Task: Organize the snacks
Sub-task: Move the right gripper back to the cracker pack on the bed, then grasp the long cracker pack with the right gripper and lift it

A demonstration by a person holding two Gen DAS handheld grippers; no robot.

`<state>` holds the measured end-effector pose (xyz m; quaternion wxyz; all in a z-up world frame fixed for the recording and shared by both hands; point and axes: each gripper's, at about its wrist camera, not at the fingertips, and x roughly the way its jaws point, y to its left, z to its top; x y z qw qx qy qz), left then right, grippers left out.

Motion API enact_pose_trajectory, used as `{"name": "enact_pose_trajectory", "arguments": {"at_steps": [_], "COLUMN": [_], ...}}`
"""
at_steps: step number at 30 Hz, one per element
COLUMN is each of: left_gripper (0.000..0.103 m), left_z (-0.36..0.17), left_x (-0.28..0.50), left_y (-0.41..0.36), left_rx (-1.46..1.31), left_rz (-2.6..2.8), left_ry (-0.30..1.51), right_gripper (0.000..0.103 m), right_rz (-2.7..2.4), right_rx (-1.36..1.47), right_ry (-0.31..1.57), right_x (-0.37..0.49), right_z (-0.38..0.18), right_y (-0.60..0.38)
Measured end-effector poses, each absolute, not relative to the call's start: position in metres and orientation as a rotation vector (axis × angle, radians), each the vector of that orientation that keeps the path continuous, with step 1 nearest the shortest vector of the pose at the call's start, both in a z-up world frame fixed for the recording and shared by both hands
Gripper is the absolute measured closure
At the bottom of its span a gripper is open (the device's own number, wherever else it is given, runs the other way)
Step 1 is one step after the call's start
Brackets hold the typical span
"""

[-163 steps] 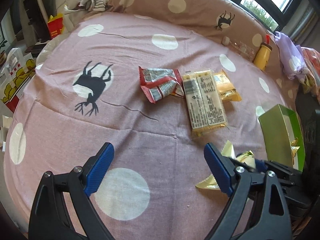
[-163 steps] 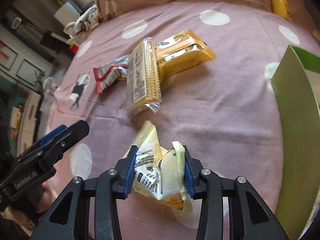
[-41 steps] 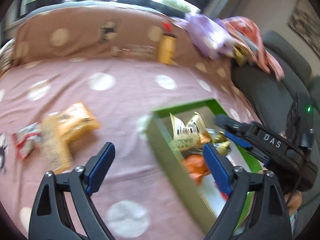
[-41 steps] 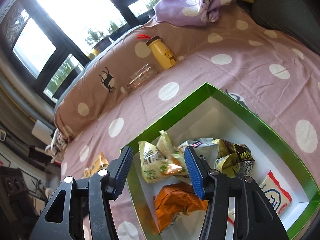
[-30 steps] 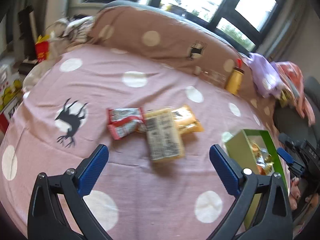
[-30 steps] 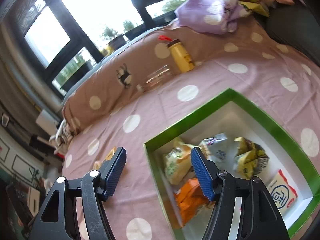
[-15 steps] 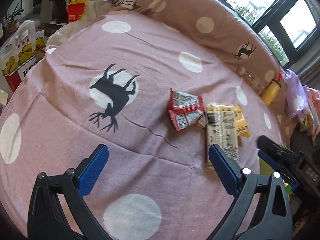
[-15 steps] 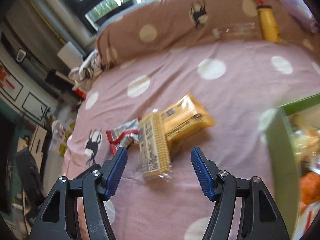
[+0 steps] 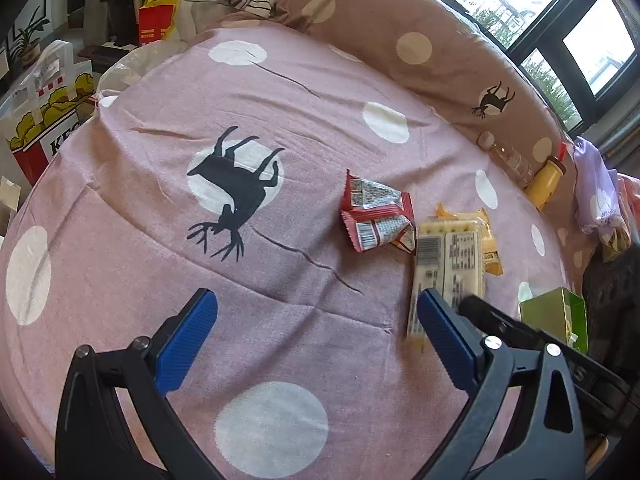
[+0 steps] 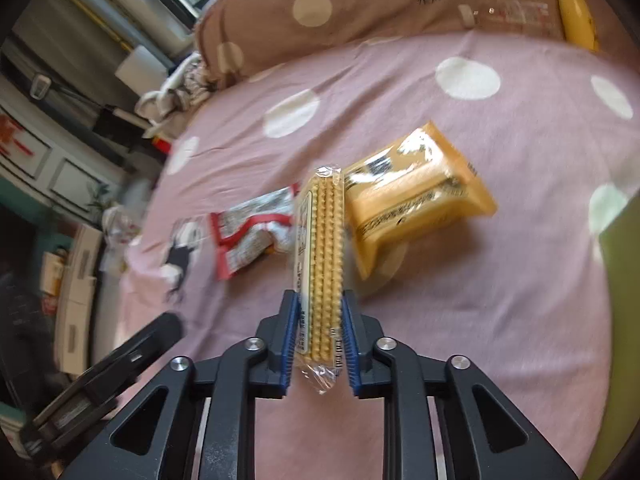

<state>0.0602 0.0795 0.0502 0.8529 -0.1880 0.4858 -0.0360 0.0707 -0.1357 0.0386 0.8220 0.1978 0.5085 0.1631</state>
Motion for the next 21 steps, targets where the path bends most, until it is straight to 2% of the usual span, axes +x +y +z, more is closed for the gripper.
{"name": "enact_pose_trajectory", "arguments": {"at_steps": [10,13,15,17,21], "left_gripper": [0.003,0.003,0.005,0.009,0.019], "left_z": [0.051,0.048,0.046,0.043,0.036], "left_x": [0.056,0.055,0.052,0.051,0.049], "left_y": [0.058,0.047,0.038,0.029,0.006], "left_rx": [-0.365,-0.327,-0.306,-0.295,-0.278], "left_rz": [-0.149,-0.178,-0.197,-0.236,-0.328], "left_ry": [1.05,1.073,1.087,1.108,1.151], "right_gripper": [0.084,0.078,0.064,0.06,0.058], "right_rz": [0.24,0.19,0.167,0.174,0.219], "right_rx": [0.309,0.276,0.297,0.346,0.445], "right_ry": [1.153,1.111,1.107,1.098,1.1], "right_x": [0.03,0.033,0.036,0.036,0.042], "right_z": [0.047,0.052,0.05,0.048,0.04], "right_y": [-0.149,-0.157,-0.164,-0.174,-0.188]}}
